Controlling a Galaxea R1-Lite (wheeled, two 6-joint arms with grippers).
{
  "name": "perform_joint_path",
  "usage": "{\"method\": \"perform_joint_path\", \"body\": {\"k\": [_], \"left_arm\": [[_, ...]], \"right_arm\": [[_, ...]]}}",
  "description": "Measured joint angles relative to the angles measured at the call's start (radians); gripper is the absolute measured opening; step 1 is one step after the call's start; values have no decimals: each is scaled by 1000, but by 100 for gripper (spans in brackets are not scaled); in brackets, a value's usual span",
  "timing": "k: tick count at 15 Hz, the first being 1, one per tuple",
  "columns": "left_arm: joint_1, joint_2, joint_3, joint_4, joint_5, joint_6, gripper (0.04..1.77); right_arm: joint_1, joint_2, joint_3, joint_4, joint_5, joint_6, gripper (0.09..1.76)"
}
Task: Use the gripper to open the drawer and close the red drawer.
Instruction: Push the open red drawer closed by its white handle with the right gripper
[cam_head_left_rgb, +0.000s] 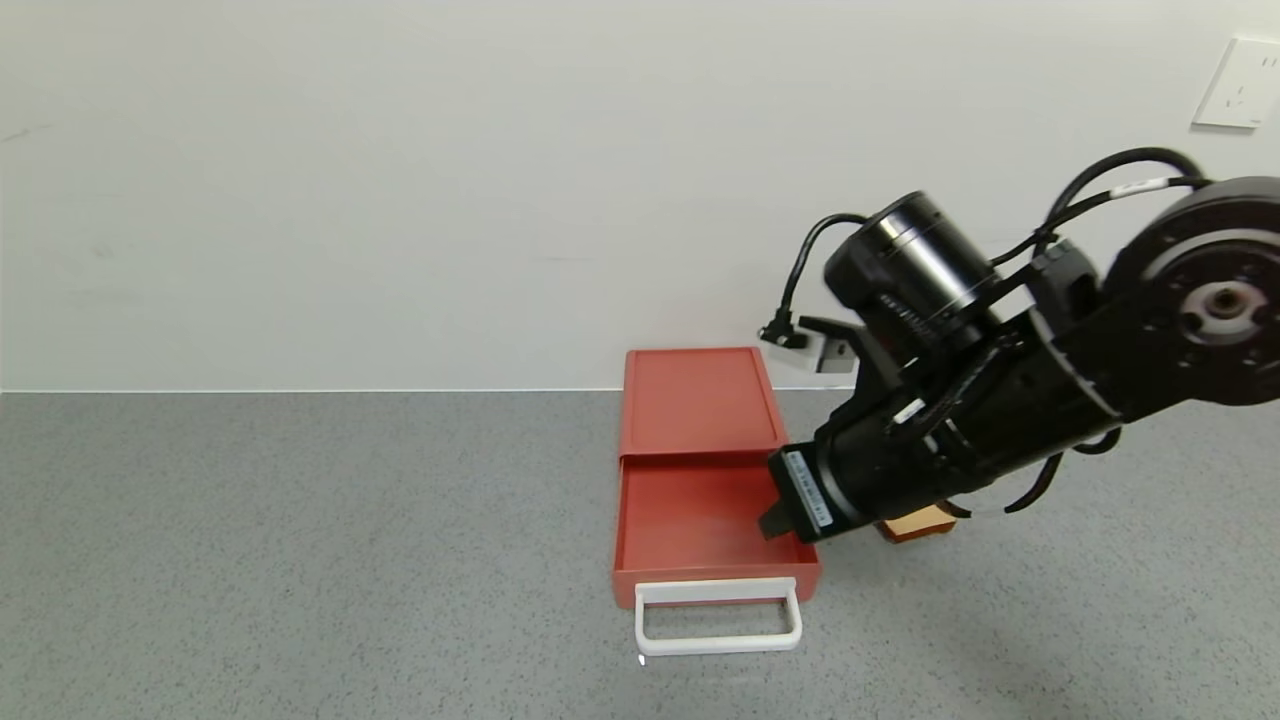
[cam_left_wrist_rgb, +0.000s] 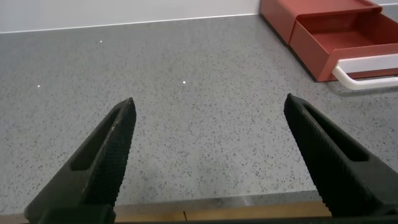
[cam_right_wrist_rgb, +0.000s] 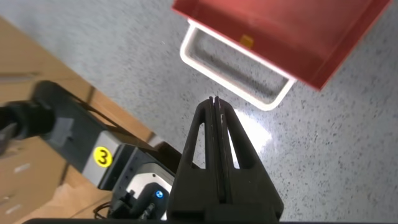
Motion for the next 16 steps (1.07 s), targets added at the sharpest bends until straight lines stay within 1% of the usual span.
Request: {"method": "perform_joint_path", "body": {"k": [2, 4, 6, 8, 10, 11, 13, 16], "left_arm": [[0, 0, 0, 0, -1, 0, 172], [0, 0, 0, 0, -3, 0, 172], [0, 0, 0, 0, -3, 0, 172], [0, 0, 0, 0, -6, -1, 172], [0, 0, 0, 0, -7, -1, 172], [0, 0, 0, 0, -7, -1, 172], [0, 0, 0, 0, -7, -1, 172], [0, 0, 0, 0, -6, -1, 172]], "right_arm": [[-44, -76, 89, -106, 59, -33, 11], [-85, -147, 195, -227, 97, -63, 11], [-128, -213, 295, -307, 136, -103, 11], [-177, -269, 366, -356, 213, -127, 11], [-231, -316, 408, -377, 283, -141, 11], [-250, -330, 416, -378, 301, -144, 11], [-276, -349, 428, -379, 307, -146, 11], [-284, -359, 437, -381, 306, -146, 11]]}}
